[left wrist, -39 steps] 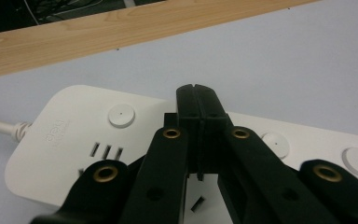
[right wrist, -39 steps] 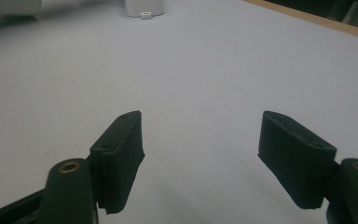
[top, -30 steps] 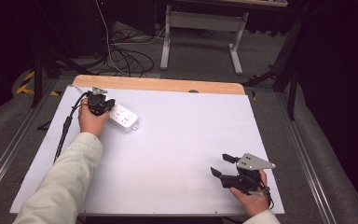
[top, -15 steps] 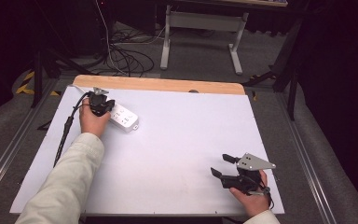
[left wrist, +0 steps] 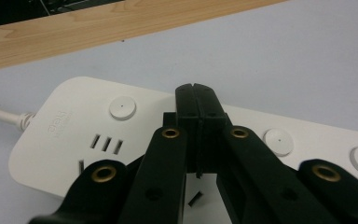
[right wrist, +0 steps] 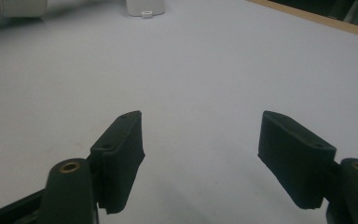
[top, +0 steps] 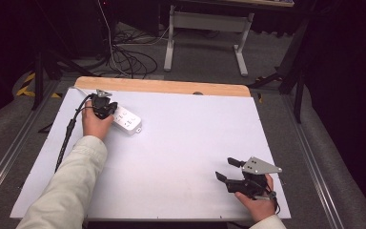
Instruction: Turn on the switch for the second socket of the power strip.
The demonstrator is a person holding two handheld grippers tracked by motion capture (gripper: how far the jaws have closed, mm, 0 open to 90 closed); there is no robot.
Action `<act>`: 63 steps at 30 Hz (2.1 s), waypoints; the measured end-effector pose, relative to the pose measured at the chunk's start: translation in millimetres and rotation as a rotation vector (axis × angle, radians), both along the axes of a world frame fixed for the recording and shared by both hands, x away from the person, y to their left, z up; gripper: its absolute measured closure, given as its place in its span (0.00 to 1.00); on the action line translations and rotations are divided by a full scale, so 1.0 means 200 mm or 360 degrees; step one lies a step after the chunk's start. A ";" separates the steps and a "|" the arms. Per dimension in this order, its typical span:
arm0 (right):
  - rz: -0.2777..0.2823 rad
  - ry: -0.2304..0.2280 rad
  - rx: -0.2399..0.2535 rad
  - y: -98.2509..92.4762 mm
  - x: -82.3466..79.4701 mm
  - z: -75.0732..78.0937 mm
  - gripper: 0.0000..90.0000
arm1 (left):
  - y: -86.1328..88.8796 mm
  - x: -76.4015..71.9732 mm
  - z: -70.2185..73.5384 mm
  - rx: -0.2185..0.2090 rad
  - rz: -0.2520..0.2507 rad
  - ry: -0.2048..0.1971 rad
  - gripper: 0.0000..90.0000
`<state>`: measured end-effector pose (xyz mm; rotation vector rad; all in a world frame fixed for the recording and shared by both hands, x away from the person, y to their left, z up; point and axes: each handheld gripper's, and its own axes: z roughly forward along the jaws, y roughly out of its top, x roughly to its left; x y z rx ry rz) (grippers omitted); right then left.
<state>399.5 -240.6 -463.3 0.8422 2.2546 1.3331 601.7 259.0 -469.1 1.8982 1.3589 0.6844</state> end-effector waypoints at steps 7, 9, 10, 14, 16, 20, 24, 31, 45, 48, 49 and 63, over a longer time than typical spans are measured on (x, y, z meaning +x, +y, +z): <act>0.0000 0.0001 0.0003 0.00 0.00 0.00 0.35 | 0.00 0.00 0.00 -0.0001 -0.0001 0.0002 1.00; 0.0000 0.0000 0.0003 0.00 0.00 0.00 0.35 | 0.00 0.00 0.00 0.0010 0.0004 0.0001 1.00; 0.0000 0.0001 0.0004 0.00 0.00 0.00 0.35 | -0.01 0.00 0.00 0.0032 0.0001 0.0001 1.00; -0.0001 0.0002 0.0003 0.00 0.00 0.00 0.35 | -0.02 0.00 0.00 0.0069 0.0007 -0.0013 1.00; -0.0002 0.0002 0.0003 0.00 0.00 0.00 0.35 | -0.02 0.00 0.00 0.0066 0.0007 -0.0007 1.00; -0.0008 0.0007 0.0003 -0.01 0.00 0.00 0.35 | -0.02 0.00 0.00 0.0074 0.0009 -0.0003 1.00; -0.0005 0.0007 0.0005 0.00 0.00 0.00 0.35 | -0.02 0.00 0.00 0.0072 0.0014 0.0009 1.00; -0.0010 0.0012 0.0007 -0.01 0.00 0.00 0.35 | -0.03 0.00 0.01 0.0085 0.0016 0.0013 1.00; -0.0007 0.0006 0.0008 -0.01 0.00 0.00 0.35 | -0.04 -0.01 0.02 0.0134 0.0007 0.0023 1.00; -0.0012 0.0010 0.0010 -0.01 0.00 0.00 0.35 | -0.03 -0.02 0.04 0.0100 0.0000 0.0053 0.99; -0.0012 0.0009 0.0011 -0.01 0.00 0.00 0.35 | -0.02 -0.02 0.04 0.0079 -0.0003 0.0065 0.94; -0.0012 -0.0005 0.0007 -0.01 -0.01 0.00 0.35 | -0.05 -0.10 0.16 0.0032 -0.0063 -0.0013 0.88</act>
